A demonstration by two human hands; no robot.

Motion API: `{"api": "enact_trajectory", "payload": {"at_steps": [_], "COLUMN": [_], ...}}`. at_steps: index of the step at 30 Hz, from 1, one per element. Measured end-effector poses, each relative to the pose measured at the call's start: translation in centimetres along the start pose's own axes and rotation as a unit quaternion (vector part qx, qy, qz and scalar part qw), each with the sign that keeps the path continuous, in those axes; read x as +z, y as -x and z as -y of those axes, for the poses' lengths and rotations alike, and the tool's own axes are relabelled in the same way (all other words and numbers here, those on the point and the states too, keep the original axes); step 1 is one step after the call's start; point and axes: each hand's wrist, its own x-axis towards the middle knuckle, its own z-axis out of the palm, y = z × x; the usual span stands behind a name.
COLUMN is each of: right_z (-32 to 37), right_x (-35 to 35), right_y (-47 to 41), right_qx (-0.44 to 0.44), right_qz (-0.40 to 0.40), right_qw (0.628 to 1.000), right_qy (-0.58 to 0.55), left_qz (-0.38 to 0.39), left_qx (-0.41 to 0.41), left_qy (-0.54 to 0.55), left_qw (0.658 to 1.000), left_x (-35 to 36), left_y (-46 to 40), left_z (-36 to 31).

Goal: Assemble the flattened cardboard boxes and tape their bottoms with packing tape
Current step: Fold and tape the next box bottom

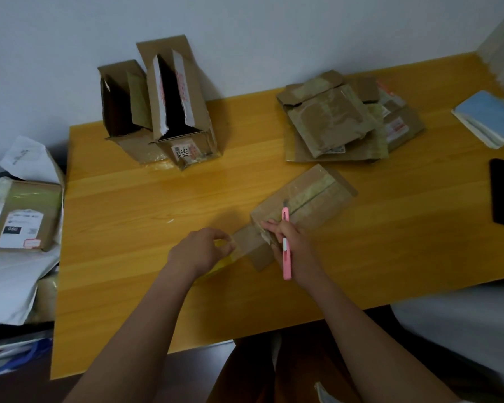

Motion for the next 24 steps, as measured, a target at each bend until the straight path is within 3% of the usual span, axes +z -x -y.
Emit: {"api": "enact_trajectory", "payload": {"at_steps": [2,5,9,12,18,24], "right_z": [0.1,-0.3,-0.9,-0.8,-0.7,-0.7], "right_x": [0.0,-0.8,-1.8,-1.7,-0.5,-0.9], "right_y": [0.2,0.2,0.4,0.4,0.0,0.0], "right_qx": [-0.016,-0.075,-0.18,-0.193,-0.189,-0.184], "right_qz": [-0.007,0.006,0.009,-0.018,-0.044,-0.019], "right_qw": [0.999,0.983,0.927,0.89,0.913,0.912], "right_qy": [0.029,0.165,0.329,0.413,0.359,0.366], "left_qz": [-0.002,-0.002,-0.002,0.007,-0.065,-0.005], "left_qx": [-0.007,-0.039,-0.016,0.011,-0.002,0.022], "left_qy": [0.017,0.019,0.073,0.133,0.007,0.146], "left_qw": [1.0,0.999,0.997,0.991,0.998,0.989], "left_x": [0.2,0.8,1.2,1.3,0.9,0.7], "left_y": [0.2,0.2,0.8,1.7,1.9,1.6], "left_z": [0.0,0.0,0.7,1.3,0.7,1.7]}}
